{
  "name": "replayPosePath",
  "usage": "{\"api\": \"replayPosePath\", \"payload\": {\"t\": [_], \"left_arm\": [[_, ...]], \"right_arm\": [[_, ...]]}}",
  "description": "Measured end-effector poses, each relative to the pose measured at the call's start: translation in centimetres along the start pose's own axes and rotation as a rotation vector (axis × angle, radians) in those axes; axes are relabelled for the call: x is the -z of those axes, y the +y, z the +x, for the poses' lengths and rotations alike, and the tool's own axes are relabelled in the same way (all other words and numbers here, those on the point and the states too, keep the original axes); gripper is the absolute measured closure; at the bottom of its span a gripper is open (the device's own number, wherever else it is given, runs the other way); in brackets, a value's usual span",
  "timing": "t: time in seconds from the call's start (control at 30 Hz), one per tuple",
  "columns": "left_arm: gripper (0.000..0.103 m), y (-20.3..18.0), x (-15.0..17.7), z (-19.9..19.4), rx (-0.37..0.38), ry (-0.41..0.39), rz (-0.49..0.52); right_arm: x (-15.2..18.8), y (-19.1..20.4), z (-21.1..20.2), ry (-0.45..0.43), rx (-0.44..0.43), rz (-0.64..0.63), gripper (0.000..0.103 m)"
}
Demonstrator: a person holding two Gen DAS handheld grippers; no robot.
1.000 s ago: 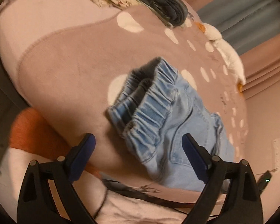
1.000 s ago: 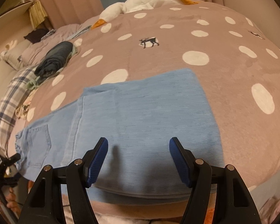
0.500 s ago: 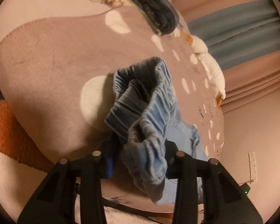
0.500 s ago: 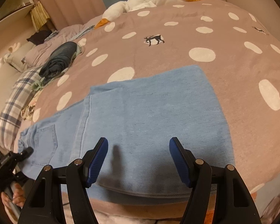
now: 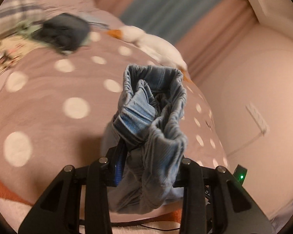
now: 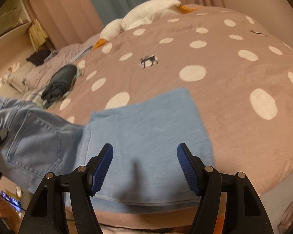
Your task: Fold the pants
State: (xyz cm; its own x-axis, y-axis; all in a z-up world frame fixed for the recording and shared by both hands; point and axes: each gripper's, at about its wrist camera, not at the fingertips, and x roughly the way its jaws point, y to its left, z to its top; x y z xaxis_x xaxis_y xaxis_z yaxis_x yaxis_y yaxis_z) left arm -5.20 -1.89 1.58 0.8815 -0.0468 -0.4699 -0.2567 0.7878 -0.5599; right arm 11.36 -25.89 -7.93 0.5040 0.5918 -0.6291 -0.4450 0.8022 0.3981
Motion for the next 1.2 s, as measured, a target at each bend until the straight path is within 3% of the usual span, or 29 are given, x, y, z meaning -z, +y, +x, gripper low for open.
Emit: {"api": "replayPosePath", "payload": {"t": [0.23, 0.43, 0.77, 0.87, 0.9, 1.0, 1.2], "left_arm": [[0.069, -5.5, 1.5, 8.0, 0.047, 0.190, 0.161], [0.069, -7.1, 4.6, 14.0, 0.002, 0.328, 0.257], [0.066, -7.2, 6.8, 18.8, -0.014, 0.454, 0.313], [0.046, -7.9, 6.6, 18.7, 0.018, 0.491, 0.326], [0.033, -8.2, 6.4, 18.6, 0.056, 0.517, 0.317], [0.028, -9.0, 5.6, 17.7, 0.123, 0.531, 0.297], [0.005, -10.0, 3.4, 14.5, 0.080, 0.411, 0.380]], "right_arm": [[-0.5, -2.1, -1.3, -0.034, 0.027, 0.047, 0.035], [-0.2, -4.2, -1.6, -0.028, 0.041, 0.096, 0.035], [-0.1, -6.5, -1.5, 0.005, 0.079, 0.145, 0.035], [-0.4, -7.0, -1.8, 0.007, 0.087, 0.164, 0.033], [-0.6, -7.1, -2.0, 0.006, 0.088, 0.173, 0.029], [-1.0, -7.4, -2.8, -0.020, 0.086, 0.192, 0.022], [-2.1, -7.0, -3.2, -0.021, 0.073, 0.191, 0.012]]}}
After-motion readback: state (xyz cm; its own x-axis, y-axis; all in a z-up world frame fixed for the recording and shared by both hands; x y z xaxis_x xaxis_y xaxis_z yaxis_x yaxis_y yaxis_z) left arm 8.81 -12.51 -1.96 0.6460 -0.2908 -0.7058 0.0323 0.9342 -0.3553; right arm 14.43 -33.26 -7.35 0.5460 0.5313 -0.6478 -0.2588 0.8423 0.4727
